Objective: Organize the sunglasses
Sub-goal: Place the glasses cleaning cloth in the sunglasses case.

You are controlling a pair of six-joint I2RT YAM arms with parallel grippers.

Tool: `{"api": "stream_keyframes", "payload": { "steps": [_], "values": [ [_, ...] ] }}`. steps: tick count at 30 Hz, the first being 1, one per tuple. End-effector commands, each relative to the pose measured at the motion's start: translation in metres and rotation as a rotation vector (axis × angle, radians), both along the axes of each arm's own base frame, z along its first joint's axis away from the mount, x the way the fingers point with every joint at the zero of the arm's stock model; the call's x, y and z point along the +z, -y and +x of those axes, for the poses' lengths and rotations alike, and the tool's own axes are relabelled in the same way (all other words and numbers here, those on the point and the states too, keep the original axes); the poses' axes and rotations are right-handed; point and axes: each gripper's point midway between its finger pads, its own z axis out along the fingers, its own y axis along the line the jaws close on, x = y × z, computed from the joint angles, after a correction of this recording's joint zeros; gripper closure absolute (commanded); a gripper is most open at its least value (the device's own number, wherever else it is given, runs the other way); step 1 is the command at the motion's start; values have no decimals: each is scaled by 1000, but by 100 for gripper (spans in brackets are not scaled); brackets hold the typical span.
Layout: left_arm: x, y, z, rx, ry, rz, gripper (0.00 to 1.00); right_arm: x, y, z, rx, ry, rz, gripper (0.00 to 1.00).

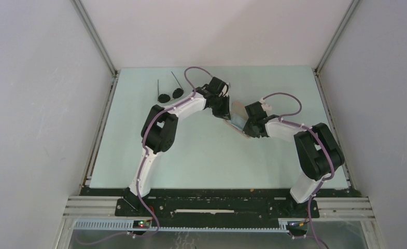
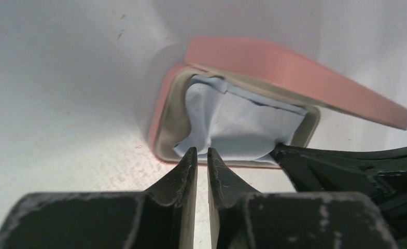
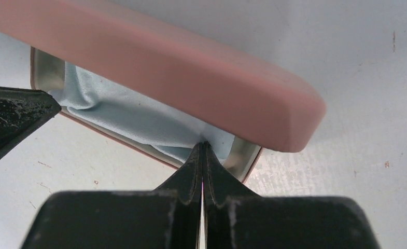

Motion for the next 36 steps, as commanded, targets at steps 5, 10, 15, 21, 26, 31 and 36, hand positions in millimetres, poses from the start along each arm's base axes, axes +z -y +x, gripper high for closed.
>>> {"api": "stream_keyframes", "payload": {
  "steps": [5, 10, 15, 21, 26, 31, 36],
  "values": [
    [50, 24, 0, -17, 39, -188, 84, 34, 6, 5, -7, 81, 7, 98],
    [23, 12, 9, 7, 43, -84, 85, 38, -4, 9, 7, 100, 47, 97],
    [5, -2, 16, 40, 62, 9, 85, 21, -12, 8, 27, 55, 39, 98],
    [-2, -9, 15, 42, 62, 47, 85, -3, 0, -2, 6, -18, -27, 98],
    [4, -5, 14, 37, 55, 24, 86, 14, -1, 1, 14, 20, -12, 98],
    [45, 0, 13, 36, 129, -43, 85, 52, -5, 12, 17, 107, 22, 97],
    [61, 15, 9, 31, 139, -162, 83, 77, -1, 18, -3, 172, 37, 96]
  ]
}}
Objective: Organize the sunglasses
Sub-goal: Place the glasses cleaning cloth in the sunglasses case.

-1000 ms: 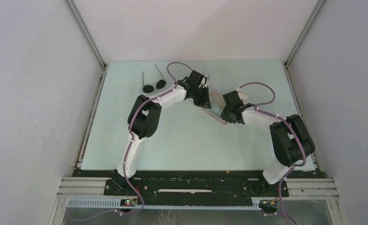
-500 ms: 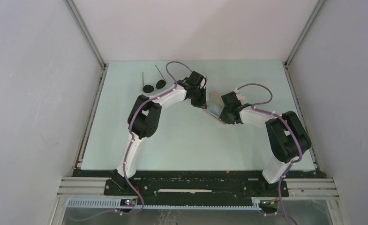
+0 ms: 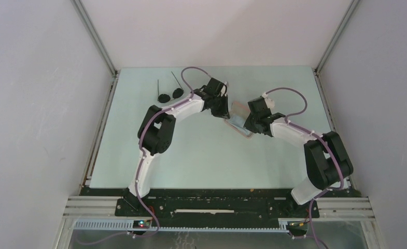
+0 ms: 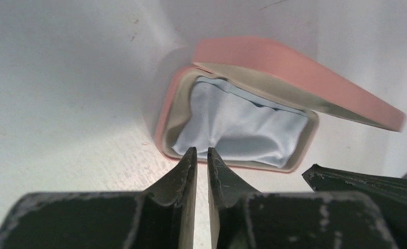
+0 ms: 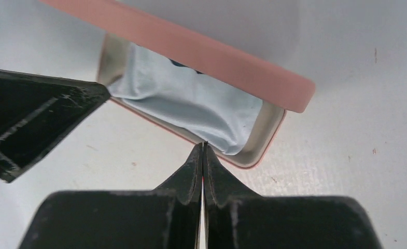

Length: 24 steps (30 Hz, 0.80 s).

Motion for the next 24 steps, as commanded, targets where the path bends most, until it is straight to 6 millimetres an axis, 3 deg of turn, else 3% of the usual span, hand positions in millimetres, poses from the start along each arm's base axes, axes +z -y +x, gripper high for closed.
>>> {"api": "stream_keyframes", "payload": {
  "steps": [1, 6, 9, 19, 24],
  "values": [
    [61, 22, 5, -7, 105, -175, 83, 45, 6, 17, -32, 115, 7, 96],
    [58, 40, 9, -10, 108, -237, 82, 47, 19, 10, -51, 108, -26, 96],
    [47, 47, 14, -5, 98, -227, 82, 45, 24, 5, -58, 101, -29, 96],
    [-16, 29, 22, 50, 35, -47, 84, 46, 39, -6, -87, 103, -37, 95],
    [-13, 21, 26, 73, 43, 5, 84, 53, 43, -9, -94, 116, -34, 95]
  ]
}}
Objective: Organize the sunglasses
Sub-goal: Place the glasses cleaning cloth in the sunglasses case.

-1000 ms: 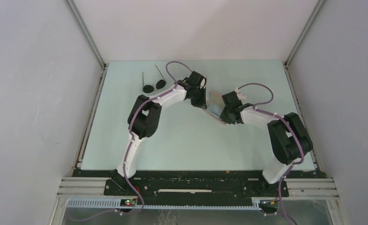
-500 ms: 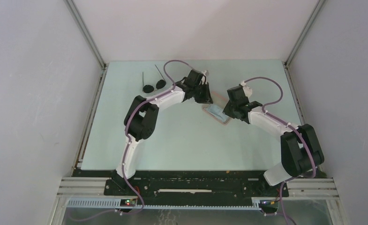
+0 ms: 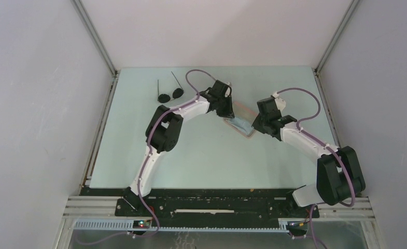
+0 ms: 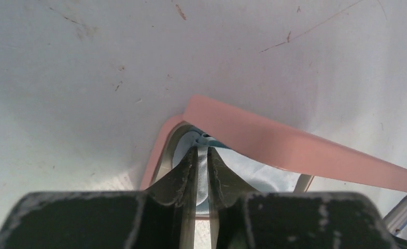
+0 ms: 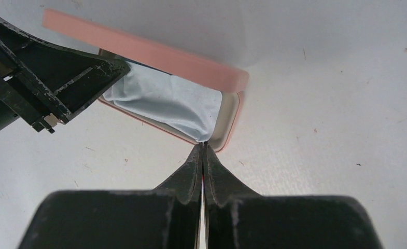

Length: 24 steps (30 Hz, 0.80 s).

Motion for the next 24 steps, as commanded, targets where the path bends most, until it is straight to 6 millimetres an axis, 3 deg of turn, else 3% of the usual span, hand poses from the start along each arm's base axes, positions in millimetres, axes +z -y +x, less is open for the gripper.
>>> {"api": "stream_keyframes", "payload": {
  "steps": [1, 9, 15, 18, 24],
  "values": [
    [10, -7, 6, 23, 16, 63, 83, 16, 10, 0, -18, 43, -20, 95],
    [85, 6, -12, -19, 102, -51, 76, 42, 16, -8, -16, 106, -14, 94],
    [150, 18, -31, -73, 197, -128, 71, 58, 27, -27, -25, 148, -22, 91],
    [173, 4, -37, -52, 255, -89, 71, 63, 40, -40, -47, 165, -45, 87],
    [200, -66, -36, 92, 320, -11, 69, 65, 52, -66, -44, 196, -36, 75]
  ]
}}
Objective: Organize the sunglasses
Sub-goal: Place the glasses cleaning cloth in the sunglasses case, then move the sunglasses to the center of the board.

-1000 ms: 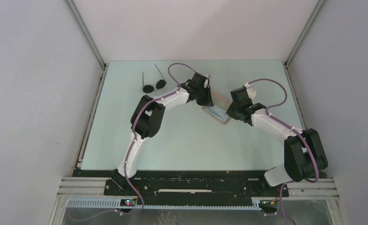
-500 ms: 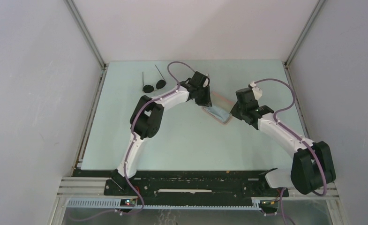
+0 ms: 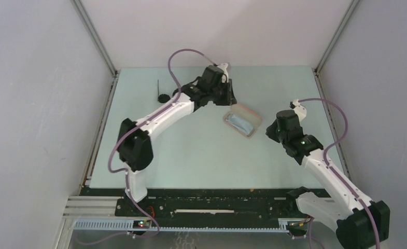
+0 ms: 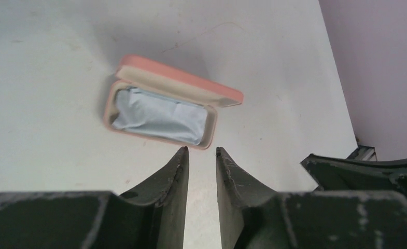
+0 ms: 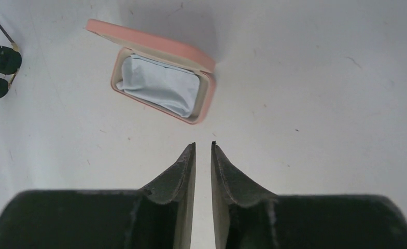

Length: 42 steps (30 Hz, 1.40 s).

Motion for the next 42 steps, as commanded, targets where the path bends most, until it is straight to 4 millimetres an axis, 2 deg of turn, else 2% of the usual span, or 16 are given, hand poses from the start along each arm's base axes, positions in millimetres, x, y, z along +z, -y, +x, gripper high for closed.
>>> {"api": "stream_keyframes", "payload": {
  "steps": [1, 3, 6, 9, 12, 18, 22, 25, 26, 32, 36, 42],
  "values": [
    [27, -74, 12, 153, 60, 46, 69, -1, 15, -17, -11, 8, -32, 73],
    [21, -113, 23, 250, 34, 75, 68, -2, 20, -24, -23, 4, -42, 71],
    [2, -186, 44, 443, -46, 164, 66, -2, 26, -28, -31, 9, -56, 70],
    [-21, -239, 57, 547, -154, 183, 63, 1, 25, -28, -15, 23, -50, 69],
    [-36, -282, 70, 628, -216, 200, 60, 3, 23, -27, -10, 29, -41, 69],
    [-67, -337, 104, 704, -317, 229, 51, 1, 14, -24, 11, 21, 0, 68],
    [-88, -356, 132, 739, -376, 208, 51, 2, 6, -21, 35, 27, 25, 68],
    [-91, -356, 150, 740, -370, 179, 51, 2, 4, -20, 39, 24, 33, 68],
    [-89, -365, 156, 751, -362, 163, 51, 2, 4, -19, 39, 22, 34, 68],
    [-89, -381, 176, 804, -325, 114, 52, -4, 2, -18, 39, 0, 38, 67],
    [-105, -394, 191, 848, -335, 119, 52, -7, -2, -17, 45, -11, 52, 67],
    [-133, -396, 205, 867, -360, 128, 53, -12, -6, -13, 57, -28, 59, 67]
  ]
}}
